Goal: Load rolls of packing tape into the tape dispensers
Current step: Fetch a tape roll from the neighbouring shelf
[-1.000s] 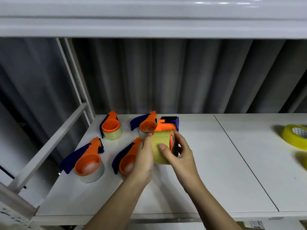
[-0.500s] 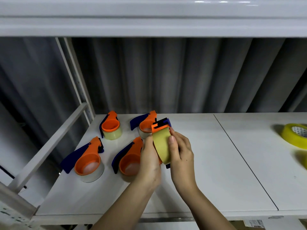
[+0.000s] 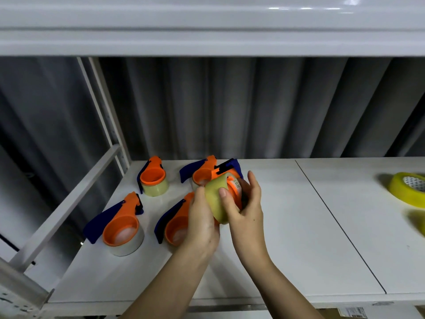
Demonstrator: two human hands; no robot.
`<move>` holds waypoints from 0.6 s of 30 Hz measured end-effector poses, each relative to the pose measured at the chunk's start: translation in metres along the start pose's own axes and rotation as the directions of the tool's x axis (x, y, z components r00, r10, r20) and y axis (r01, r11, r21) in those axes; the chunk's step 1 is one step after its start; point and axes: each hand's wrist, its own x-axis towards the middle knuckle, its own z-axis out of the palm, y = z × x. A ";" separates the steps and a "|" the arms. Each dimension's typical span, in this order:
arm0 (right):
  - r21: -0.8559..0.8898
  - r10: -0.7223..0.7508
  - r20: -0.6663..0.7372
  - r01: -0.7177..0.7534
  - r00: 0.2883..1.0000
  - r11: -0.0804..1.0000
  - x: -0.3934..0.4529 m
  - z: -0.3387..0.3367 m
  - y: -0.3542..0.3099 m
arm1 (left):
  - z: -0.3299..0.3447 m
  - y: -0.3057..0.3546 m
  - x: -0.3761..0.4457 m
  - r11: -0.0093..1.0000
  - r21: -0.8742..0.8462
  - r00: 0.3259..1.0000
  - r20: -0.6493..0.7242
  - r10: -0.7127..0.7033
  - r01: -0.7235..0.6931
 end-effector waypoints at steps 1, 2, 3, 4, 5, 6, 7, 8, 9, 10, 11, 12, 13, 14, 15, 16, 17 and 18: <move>0.010 -0.011 0.005 0.010 1.000 1.000 0.001 -0.002 -0.001 | 0.000 0.002 -0.001 1.000 -0.010 1.000 -0.006 -0.012 0.012; 0.018 -0.020 0.016 0.019 1.000 1.000 0.002 -0.004 -0.002 | -0.001 0.004 -0.001 1.000 -0.013 1.000 -0.004 -0.026 0.026; 0.018 -0.038 0.034 0.037 0.999 0.999 0.003 -0.007 -0.002 | -0.002 0.007 0.000 0.999 -0.011 0.999 0.011 -0.052 0.052; -0.001 -0.064 0.053 0.064 0.997 0.998 0.005 -0.009 -0.003 | -0.003 0.010 0.000 0.996 -0.002 0.996 0.032 -0.087 0.087; -0.042 -0.090 0.074 0.093 0.993 0.995 0.006 -0.012 -0.003 | -0.004 0.013 0.001 0.993 0.015 0.991 0.055 -0.120 0.119; -0.090 -0.111 0.100 0.120 0.989 0.989 0.008 -0.014 -0.003 | -0.005 0.016 0.002 0.989 0.039 0.985 0.084 -0.148 0.145; -0.137 -0.126 0.133 0.144 0.983 0.980 0.009 -0.017 -0.004 | -0.006 0.019 0.003 0.985 0.057 0.979 0.109 -0.171 0.166; -0.172 -0.136 0.178 0.167 0.975 0.971 0.010 -0.020 -0.006 | -0.008 0.021 0.003 0.981 0.065 0.975 0.114 -0.190 0.184; -0.195 -0.141 0.234 0.188 0.962 0.963 0.012 -0.023 -0.008 | -0.010 0.023 0.003 0.976 0.073 0.973 0.100 -0.210 0.203; -0.204 -0.138 0.296 0.204 0.945 0.957 0.014 -0.027 -0.009 | -0.011 0.024 0.004 0.972 0.090 0.970 0.088 -0.224 0.217; -0.202 -0.132 0.351 0.213 0.927 0.956 0.017 -0.031 -0.009 | -0.012 0.025 0.003 0.970 0.109 0.971 0.079 -0.226 0.217; -0.196 -0.119 0.394 0.210 0.911 0.958 0.019 -0.034 -0.008 | -0.013 0.024 0.002 0.972 0.125 0.976 0.065 -0.208 0.199; -0.196 -0.097 0.422 0.195 0.901 0.961 0.021 -0.035 -0.007 | -0.013 0.024 0.001 0.976 0.135 0.982 0.051 -0.179 0.171; -0.198 -0.055 0.434 0.155 0.899 0.968 0.022 -0.035 -0.007 | -0.012 0.023 -0.001 0.981 0.141 0.989 0.044 -0.141 0.133; -0.190 -0.002 0.431 0.093 0.902 0.977 0.022 -0.034 -0.008 | -0.011 0.020 -0.001 0.985 0.153 0.996 0.026 -0.085 0.080; -0.173 0.054 0.416 0.021 0.908 0.985 0.022 -0.032 -0.010 | -0.011 0.016 0.000 0.981 0.192 1.000 -0.001 -0.012 0.011; -0.159 0.105 0.398 -0.044 0.911 0.986 0.022 -0.030 -0.011 | -0.011 0.012 0.000 0.965 0.257 0.997 -0.028 0.067 -0.057; -0.158 0.147 0.386 -0.092 0.911 0.983 0.023 -0.030 -0.011 | -0.011 0.009 0.000 0.937 0.330 0.992 -0.015 0.128 -0.116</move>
